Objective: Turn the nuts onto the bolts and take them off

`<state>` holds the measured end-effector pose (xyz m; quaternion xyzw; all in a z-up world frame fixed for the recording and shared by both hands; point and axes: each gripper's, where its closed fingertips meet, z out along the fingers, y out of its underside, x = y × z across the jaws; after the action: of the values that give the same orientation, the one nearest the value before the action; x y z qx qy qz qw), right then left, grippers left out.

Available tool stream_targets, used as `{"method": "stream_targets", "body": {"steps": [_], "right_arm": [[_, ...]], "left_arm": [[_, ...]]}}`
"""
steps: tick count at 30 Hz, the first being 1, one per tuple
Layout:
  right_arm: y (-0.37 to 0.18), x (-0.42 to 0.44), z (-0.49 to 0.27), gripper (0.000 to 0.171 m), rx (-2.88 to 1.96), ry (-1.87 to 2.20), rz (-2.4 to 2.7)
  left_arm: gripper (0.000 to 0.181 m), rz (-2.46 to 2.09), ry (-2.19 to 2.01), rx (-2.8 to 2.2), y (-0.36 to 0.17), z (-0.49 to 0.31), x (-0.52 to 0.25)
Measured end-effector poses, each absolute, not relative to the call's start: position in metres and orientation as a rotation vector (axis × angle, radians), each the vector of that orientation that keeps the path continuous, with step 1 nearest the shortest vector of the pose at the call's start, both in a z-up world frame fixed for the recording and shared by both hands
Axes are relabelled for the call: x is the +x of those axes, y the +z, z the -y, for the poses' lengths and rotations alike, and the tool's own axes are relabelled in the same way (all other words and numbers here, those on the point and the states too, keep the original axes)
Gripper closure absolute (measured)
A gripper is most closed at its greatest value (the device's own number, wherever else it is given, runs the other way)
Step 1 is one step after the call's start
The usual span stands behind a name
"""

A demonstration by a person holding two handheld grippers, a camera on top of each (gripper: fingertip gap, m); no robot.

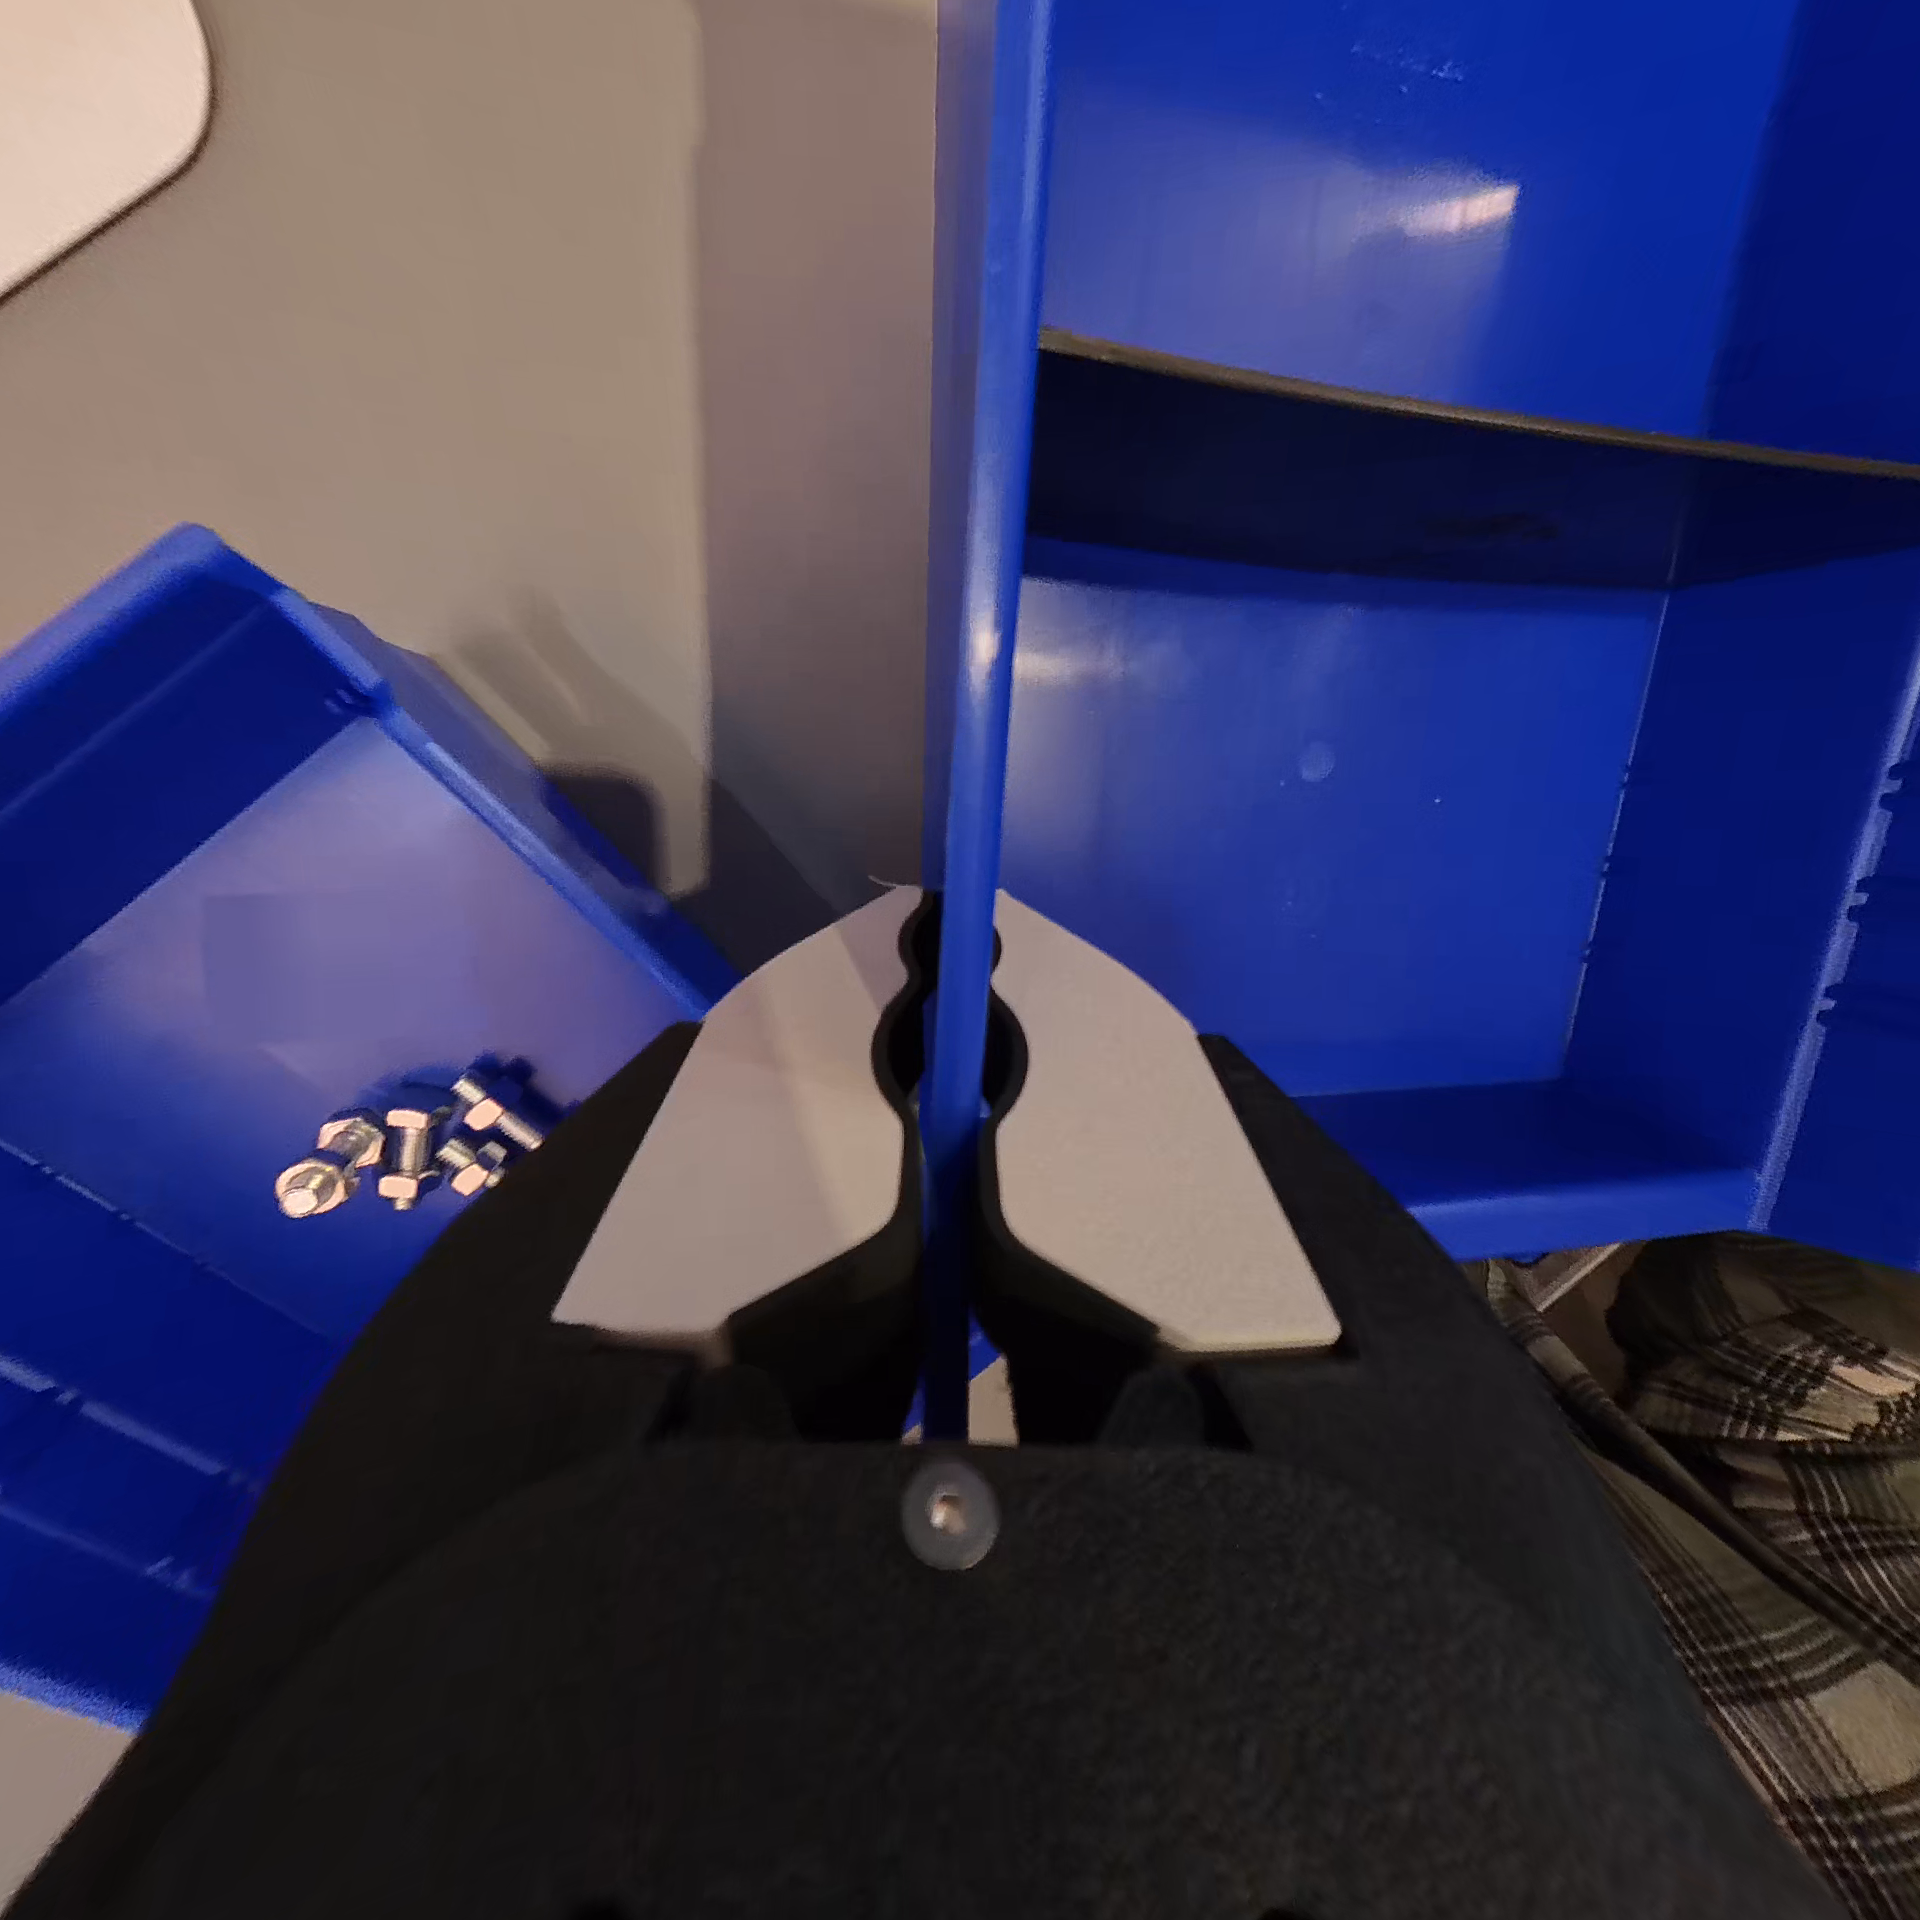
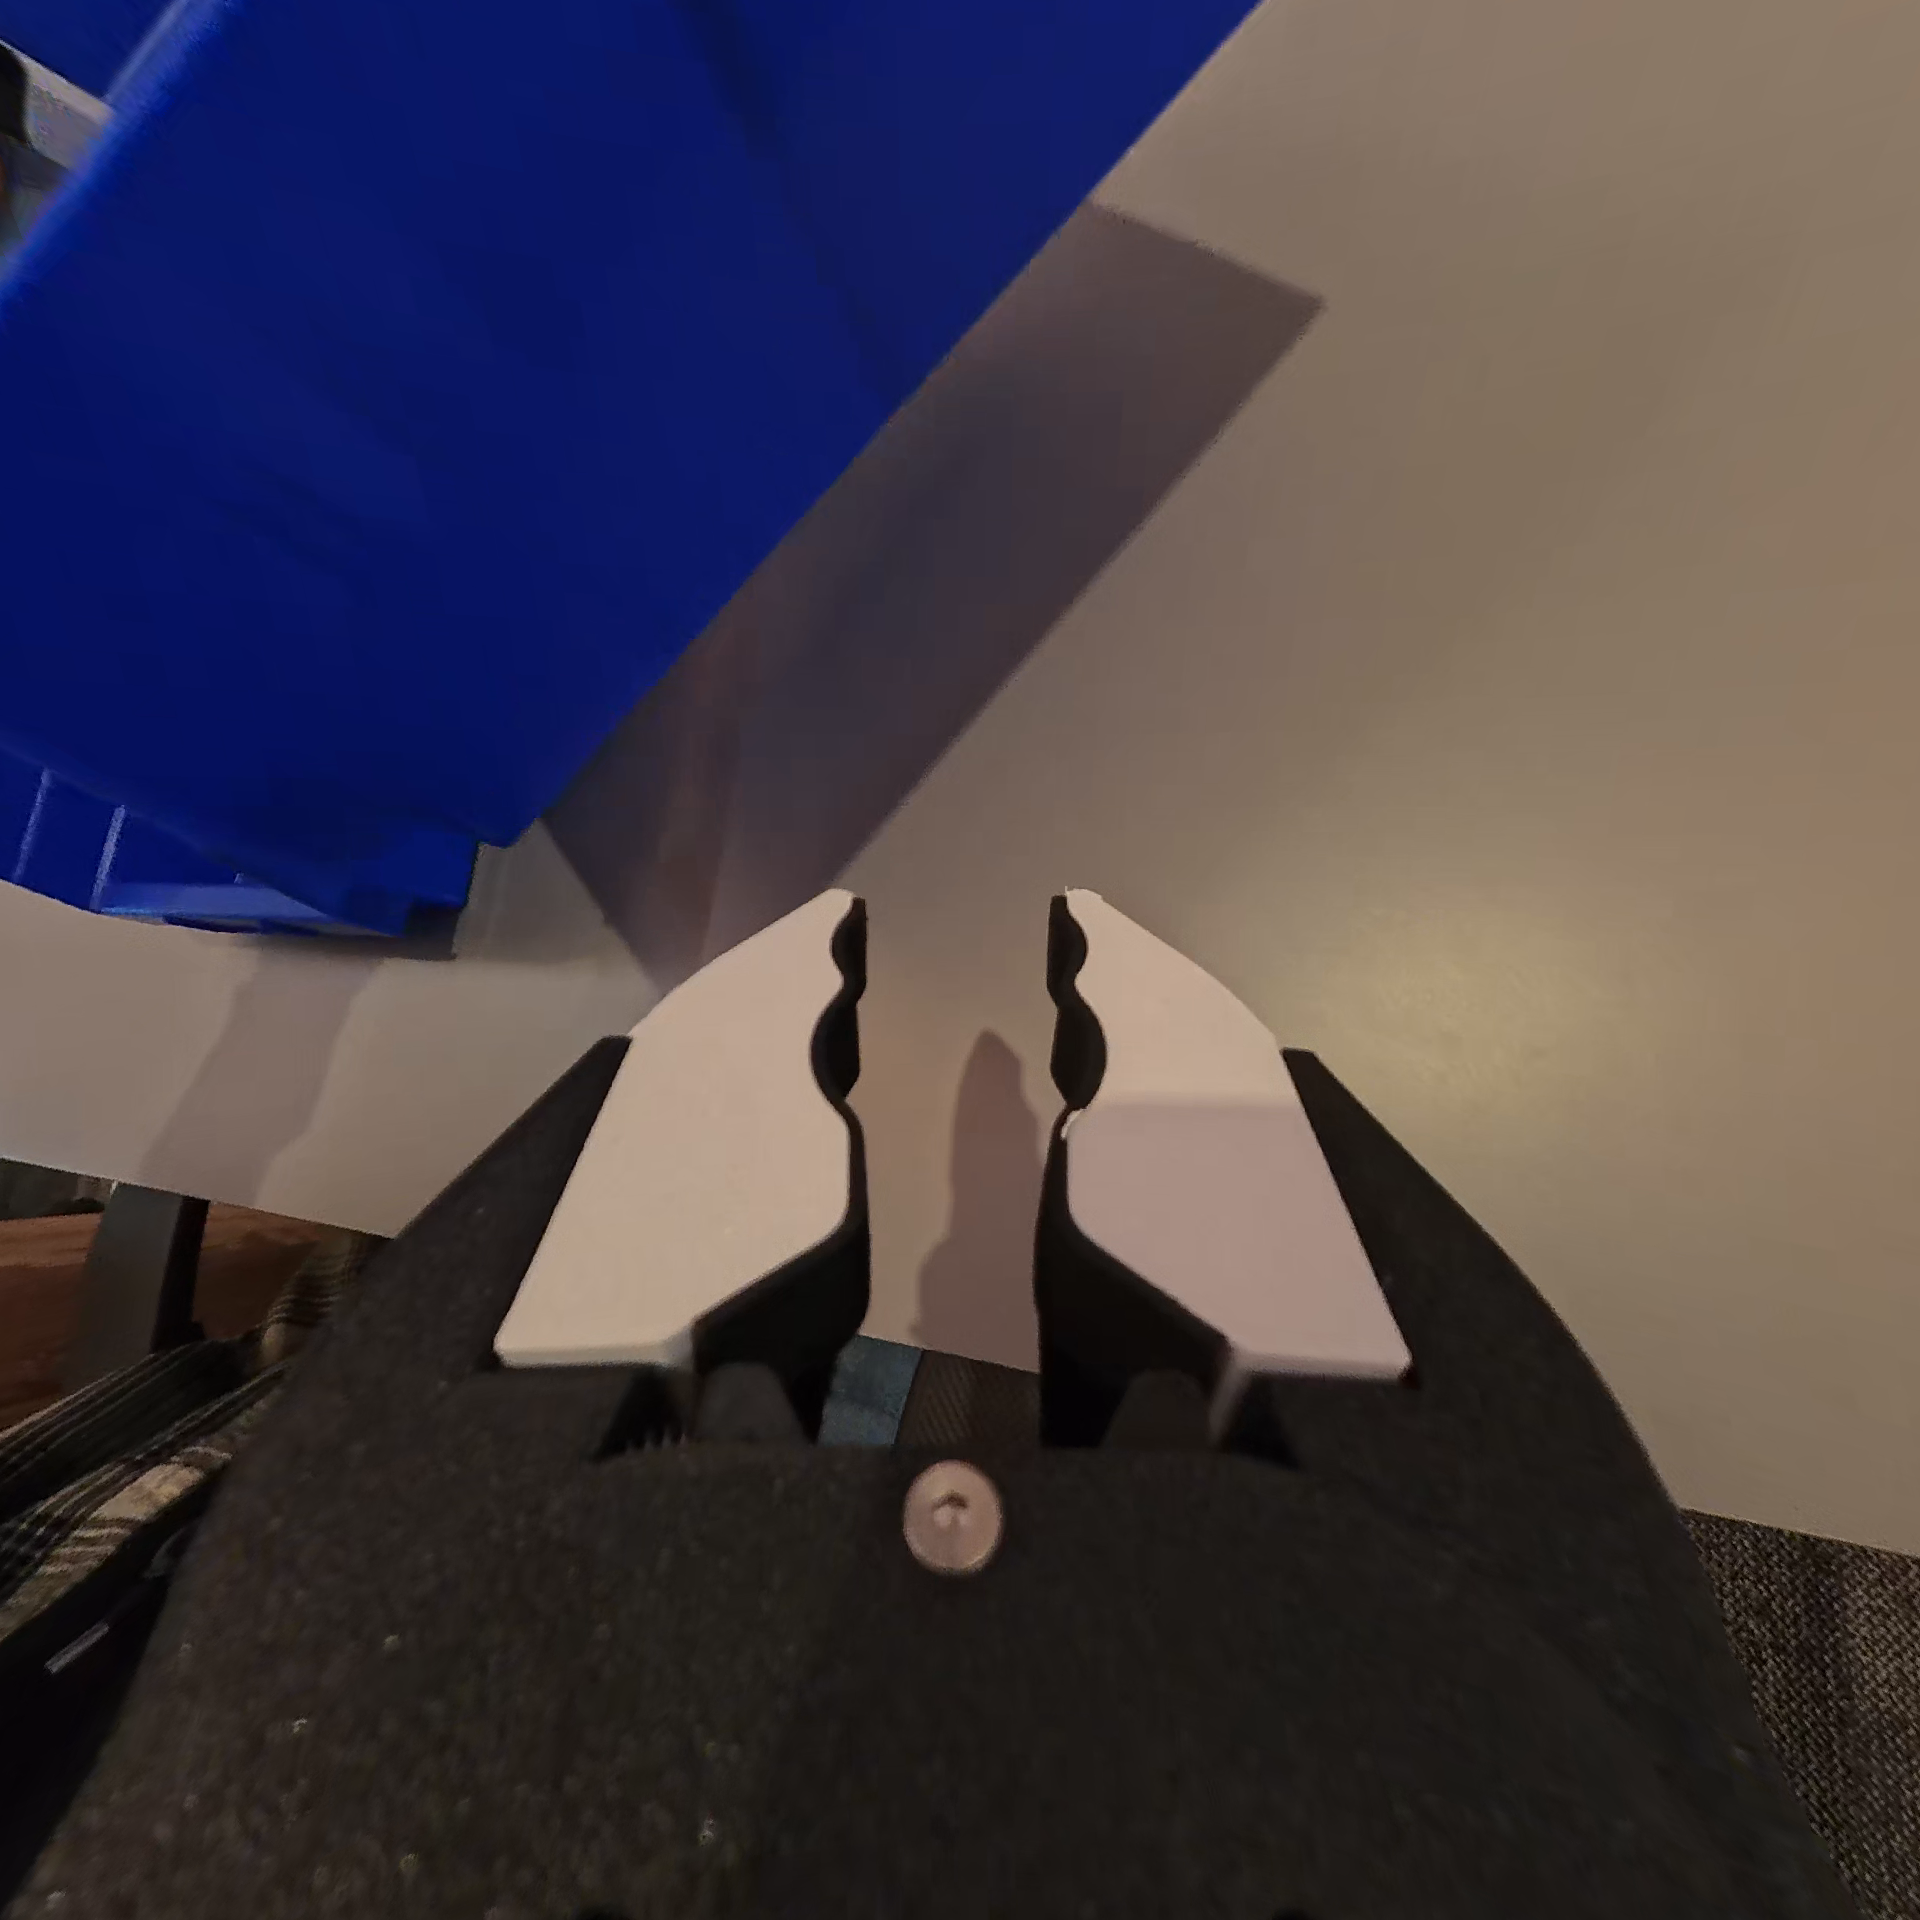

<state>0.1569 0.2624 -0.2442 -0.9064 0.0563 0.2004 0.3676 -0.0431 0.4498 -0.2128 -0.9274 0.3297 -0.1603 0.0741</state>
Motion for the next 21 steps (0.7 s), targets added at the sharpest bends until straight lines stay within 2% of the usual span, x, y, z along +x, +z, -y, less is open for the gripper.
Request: {"method": "stream_targets", "body": {"steps": [15, 21], "right_arm": [[-0.248, 0.161, -0.262, 0.138, -2.342, 0.509, -0.150], [-0.246, 0.161, -0.263, 0.137, -2.342, 0.502, -0.148]], "left_arm": [[0.176, -1.062, -0.263, -2.890, -0.258, -0.441, -0.034], [0.176, -1.060, -0.317, -2.908, -0.269, -0.435, -0.032]]}}
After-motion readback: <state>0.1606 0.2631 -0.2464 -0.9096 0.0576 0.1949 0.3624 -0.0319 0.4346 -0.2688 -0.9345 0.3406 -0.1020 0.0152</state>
